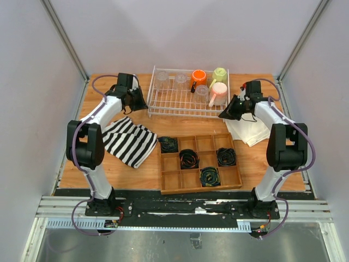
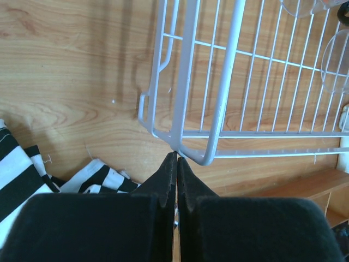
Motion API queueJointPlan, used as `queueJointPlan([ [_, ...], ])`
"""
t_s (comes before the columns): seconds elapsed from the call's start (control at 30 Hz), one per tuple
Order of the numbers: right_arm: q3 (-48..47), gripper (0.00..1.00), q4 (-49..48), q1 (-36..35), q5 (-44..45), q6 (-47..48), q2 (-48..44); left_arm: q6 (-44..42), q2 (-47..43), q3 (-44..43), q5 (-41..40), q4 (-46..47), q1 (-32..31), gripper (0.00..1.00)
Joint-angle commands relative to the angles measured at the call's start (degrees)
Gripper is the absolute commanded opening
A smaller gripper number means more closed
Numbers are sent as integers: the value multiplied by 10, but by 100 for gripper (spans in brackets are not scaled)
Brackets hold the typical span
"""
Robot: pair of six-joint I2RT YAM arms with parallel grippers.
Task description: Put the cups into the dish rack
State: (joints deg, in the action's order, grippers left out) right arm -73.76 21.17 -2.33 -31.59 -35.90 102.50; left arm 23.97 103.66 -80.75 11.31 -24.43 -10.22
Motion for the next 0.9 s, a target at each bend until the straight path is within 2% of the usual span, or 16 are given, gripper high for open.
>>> queueJointPlan([
  [0.0, -33, 1, -4, -3, 10, 28, -2, 4, 0, -32, 11, 17, 1, 1],
  [0.23, -15, 1, 22, -3, -14, 48, -70, -12, -73, 1, -13, -7, 2, 2],
  [0.37, 1, 1, 62, -4, -9, 70, -122, -27, -132, 34, -16, -37, 2, 6],
  [0.53, -4, 1, 201, -17, 29, 127, -180, -34, -207, 93, 37, -98, -2, 16],
  [0.67, 12, 3, 292, -70, 82, 152, -214, -30, -270, 164, 56, -128, -32, 25],
  [0.73, 42, 1, 296, -109, 90, 137, -232, -15, -296, 203, 76, -128, -50, 22],
  [0.87, 116, 1, 240, -187, 116, 78, -270, 23, -331, 257, 92, -122, -100, 11],
])
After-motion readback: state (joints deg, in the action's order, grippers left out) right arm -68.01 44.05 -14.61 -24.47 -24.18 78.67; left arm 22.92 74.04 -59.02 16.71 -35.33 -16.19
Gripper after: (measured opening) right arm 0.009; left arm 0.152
